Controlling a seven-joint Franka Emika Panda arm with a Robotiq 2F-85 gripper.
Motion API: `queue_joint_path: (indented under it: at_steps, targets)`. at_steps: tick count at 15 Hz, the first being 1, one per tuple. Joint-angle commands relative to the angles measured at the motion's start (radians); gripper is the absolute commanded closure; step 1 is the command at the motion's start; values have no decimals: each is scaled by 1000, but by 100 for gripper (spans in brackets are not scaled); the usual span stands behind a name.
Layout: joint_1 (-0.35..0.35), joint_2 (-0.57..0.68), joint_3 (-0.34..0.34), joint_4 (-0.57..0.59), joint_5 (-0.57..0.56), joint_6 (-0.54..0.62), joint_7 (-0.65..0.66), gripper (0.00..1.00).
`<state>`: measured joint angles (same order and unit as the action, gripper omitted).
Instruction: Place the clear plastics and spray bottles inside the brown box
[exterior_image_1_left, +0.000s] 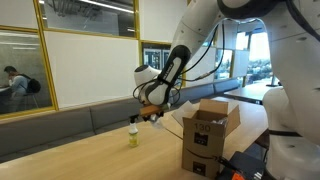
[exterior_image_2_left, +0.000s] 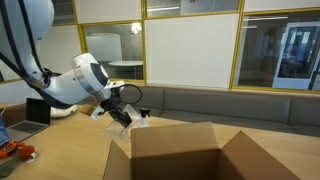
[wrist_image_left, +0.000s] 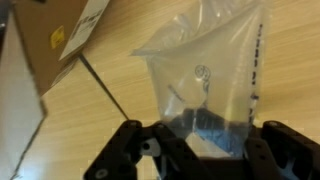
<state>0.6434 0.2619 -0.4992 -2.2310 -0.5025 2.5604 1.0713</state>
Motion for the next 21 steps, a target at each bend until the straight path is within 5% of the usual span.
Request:
queue_joint_path:
  at_steps: [1,6,10,21]
  targets:
    - [-161,-154,90,-6,-173,-133,113,85]
    - [-419,-291,271,-26,-308,-297,204,86]
    - [-556,-403,351,-92,-360,-391,244,86]
    - [-804,-657,366,-371,-380,-442,278,86]
